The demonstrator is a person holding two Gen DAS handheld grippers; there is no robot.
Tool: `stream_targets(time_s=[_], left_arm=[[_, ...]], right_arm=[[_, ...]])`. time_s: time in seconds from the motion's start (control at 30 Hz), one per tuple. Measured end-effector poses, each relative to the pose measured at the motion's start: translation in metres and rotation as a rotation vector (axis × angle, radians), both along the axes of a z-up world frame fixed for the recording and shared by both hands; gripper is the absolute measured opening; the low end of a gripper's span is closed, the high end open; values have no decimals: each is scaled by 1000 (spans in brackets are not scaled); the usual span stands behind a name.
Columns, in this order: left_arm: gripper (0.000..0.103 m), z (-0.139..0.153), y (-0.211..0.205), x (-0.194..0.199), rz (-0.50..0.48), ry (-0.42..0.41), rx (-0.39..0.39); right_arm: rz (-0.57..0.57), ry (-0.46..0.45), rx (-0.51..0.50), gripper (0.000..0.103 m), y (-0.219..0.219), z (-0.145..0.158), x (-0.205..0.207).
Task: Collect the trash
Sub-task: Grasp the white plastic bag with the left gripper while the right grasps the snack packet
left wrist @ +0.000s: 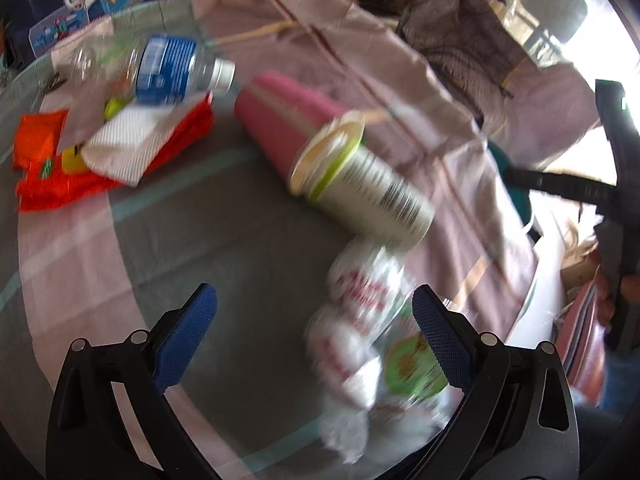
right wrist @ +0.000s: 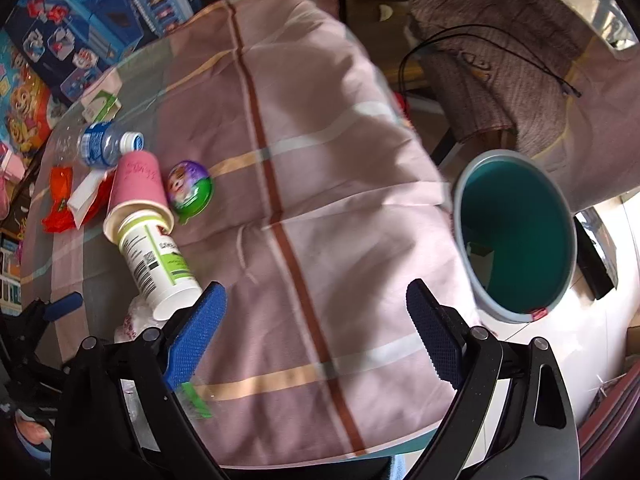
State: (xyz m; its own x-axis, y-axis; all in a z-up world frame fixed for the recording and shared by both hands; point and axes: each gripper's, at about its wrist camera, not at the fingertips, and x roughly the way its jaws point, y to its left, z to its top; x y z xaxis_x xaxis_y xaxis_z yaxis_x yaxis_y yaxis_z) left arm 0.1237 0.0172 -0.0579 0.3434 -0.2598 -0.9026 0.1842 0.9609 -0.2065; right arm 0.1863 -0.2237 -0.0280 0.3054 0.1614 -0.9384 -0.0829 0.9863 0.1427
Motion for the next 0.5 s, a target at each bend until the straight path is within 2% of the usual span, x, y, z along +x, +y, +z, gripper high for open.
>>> stream_targets(time_s=[0.23, 0.4, 0.47, 0.5], left_arm=[[98, -29, -6, -22, -73, 67, 16], [95, -33, -10, -25, -88, 37, 37], [83, -32, -11, -26, -86, 5, 60], [61, -31, -12, -28, -85, -26, 93]], right_arm=[[30, 36, -16, 87, 18, -10, -6], [31, 57, -14, 87, 19, -14, -13], [33, 75, 5, 87, 21, -17, -18], [34, 85, 13, 87, 21, -19, -21]])
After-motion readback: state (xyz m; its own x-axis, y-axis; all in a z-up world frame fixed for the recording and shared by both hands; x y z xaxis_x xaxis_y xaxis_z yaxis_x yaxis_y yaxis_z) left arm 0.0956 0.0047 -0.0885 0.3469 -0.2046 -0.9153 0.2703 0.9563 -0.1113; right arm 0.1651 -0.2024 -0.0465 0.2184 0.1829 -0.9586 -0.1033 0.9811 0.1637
